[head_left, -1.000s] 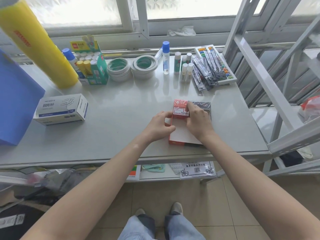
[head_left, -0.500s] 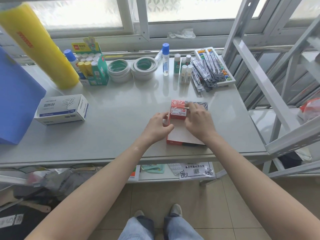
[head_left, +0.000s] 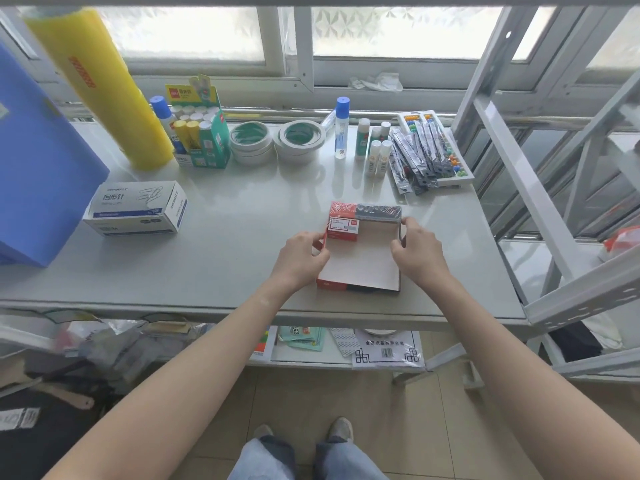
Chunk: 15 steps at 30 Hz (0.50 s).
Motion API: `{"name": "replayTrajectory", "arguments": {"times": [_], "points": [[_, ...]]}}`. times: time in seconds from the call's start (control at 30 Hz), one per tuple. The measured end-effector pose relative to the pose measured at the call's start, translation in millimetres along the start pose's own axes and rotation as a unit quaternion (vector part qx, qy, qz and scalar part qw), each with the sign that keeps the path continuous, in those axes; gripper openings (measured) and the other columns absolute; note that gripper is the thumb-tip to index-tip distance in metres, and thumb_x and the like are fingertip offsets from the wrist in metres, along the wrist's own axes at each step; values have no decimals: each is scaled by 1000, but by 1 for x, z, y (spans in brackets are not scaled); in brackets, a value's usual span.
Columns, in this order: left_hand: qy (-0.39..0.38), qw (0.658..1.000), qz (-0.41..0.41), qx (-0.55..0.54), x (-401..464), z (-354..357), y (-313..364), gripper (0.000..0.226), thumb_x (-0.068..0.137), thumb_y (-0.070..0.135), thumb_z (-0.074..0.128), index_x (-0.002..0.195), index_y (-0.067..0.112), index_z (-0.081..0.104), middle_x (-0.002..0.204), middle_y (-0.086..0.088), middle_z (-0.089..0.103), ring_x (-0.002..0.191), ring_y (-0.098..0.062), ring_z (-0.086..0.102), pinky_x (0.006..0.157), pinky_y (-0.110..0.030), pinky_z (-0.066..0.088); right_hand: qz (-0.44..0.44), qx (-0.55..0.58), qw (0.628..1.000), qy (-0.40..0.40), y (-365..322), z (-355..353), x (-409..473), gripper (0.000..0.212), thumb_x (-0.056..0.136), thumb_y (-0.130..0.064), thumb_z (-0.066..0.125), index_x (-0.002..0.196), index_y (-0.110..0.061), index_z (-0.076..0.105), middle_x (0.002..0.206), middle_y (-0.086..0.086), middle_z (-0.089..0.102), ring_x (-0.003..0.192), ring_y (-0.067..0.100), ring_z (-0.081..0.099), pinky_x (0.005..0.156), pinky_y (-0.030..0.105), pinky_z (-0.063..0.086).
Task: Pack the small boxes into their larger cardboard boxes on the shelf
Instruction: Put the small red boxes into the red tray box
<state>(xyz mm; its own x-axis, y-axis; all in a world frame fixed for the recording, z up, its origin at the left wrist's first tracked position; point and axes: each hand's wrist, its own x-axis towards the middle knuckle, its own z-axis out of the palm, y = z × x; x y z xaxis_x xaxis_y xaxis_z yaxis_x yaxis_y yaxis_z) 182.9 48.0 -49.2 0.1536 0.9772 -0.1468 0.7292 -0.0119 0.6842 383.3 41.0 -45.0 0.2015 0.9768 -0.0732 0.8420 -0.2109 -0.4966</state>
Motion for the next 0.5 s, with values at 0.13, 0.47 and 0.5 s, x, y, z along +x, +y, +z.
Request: {"name": "replayTrajectory", "arguments": {"times": [0.13,0.47,0.5], "points": [[62,998,-7,4,-4,-17,-10,31,88,18,50,116,18,66,103,-8,66,91,-28,62,85,-37,50,-47,12,999,6,-25,5,5,32,85,-6,42,116,-2,51,96,21,64,94,40,56,76,40,40],[156,984,-82,4,-12,-84,-67,32,90,19,50,119,17,62,110,-8,64,92,-27,60,75,-26,35,-111,36,993,-18,-123,47,5,40,87,-2,38,125,-4,47,117,23,55,107,42,52,88,42,40],[157,984,-86,4,-13,-89,-75,32,91,20,49,120,18,62,111,-8,64,92,-27,60,75,-26,35,-113,37,993,-23,-132,52,5,39,87,-2,37,124,-3,48,117,22,55,106,42,53,87,42,41]]}}
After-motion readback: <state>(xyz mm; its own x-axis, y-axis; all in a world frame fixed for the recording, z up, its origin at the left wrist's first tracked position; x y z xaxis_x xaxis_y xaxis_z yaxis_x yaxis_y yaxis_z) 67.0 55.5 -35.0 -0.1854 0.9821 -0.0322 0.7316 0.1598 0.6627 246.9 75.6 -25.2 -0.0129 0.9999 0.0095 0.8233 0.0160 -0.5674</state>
